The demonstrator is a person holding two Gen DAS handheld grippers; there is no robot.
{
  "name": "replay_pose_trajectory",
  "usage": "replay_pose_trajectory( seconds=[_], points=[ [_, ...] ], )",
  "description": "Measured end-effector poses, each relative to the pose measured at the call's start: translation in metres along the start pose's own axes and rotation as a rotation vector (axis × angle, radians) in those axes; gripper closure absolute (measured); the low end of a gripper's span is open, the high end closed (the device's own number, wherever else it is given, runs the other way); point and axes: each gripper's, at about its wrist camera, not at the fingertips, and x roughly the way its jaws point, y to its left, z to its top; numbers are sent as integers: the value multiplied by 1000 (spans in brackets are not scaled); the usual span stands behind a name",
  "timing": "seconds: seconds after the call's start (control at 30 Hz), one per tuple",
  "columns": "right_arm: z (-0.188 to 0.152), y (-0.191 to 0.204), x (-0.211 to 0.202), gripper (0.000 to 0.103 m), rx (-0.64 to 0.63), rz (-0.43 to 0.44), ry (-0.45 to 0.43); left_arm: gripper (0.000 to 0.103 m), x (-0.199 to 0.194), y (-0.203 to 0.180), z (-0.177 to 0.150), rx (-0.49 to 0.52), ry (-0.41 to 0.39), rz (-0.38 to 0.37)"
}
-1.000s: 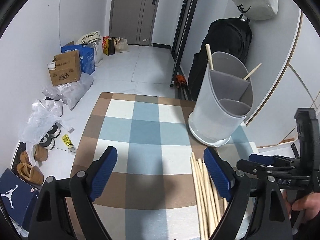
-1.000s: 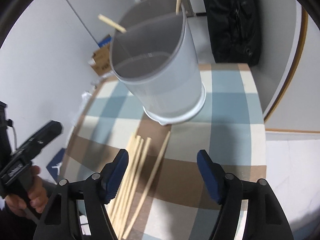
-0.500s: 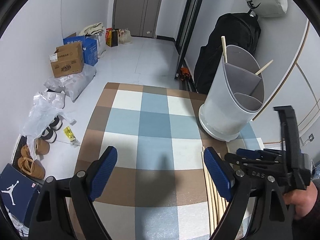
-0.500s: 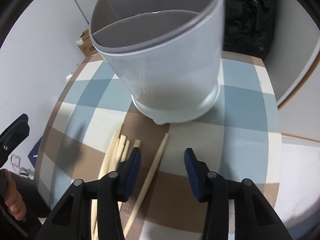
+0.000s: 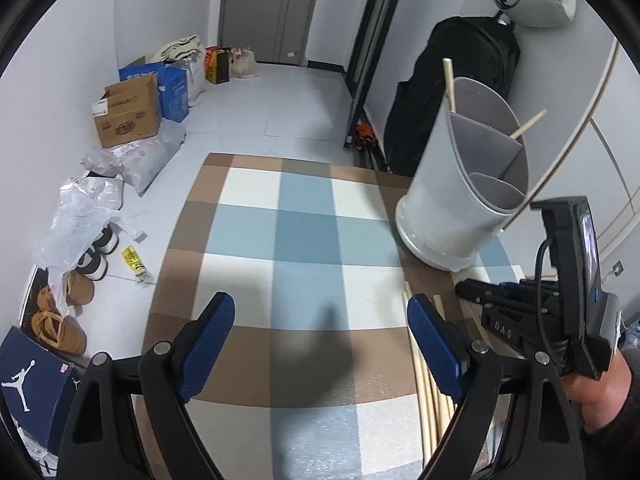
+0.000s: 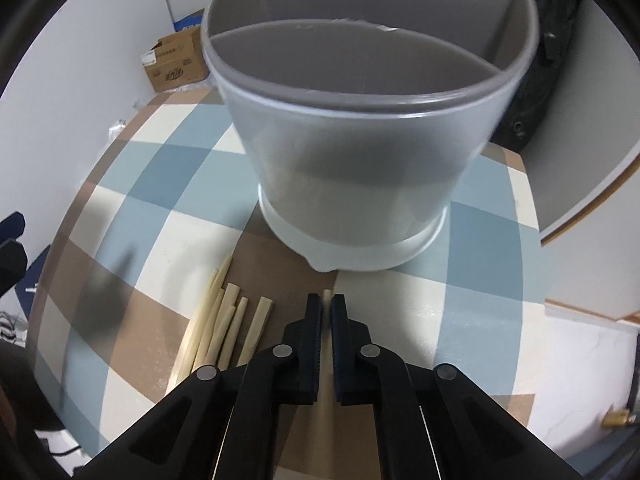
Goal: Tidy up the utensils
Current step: 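Lower the right gripper to the chopstick pile and grasp one chopstick, then lift the chopstick with the right gripper while the left gripper grasps another chopstick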
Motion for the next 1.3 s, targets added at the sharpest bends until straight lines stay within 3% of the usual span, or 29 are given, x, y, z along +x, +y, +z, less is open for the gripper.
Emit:
replay_pose_trajectory(
  seconds=[0.47,0.63,0.97,1.03,1.17,1.23,1.3],
  points=[
    [-4,-40,-66,99,157,116,-211,18,20,-41,-12,72,143,-90],
    [-6,-51,-92,99,203,145,-307,19,23,-57,-14,87,155,-75],
    [-13,-69,-123,99,268,180,-419,47,44,-83,-21,150,230,-37],
    [-15,-72,-127,99,274,182,-434,58,52,-84,-19,168,246,-12],
    [-19,-75,-133,99,273,188,-453,62,57,-86,-17,169,258,21],
    [-21,-76,-135,99,269,193,-457,74,57,-86,-15,165,258,26],
    [-23,-77,-137,99,265,190,-459,79,57,-86,-14,154,258,10]
  ],
)
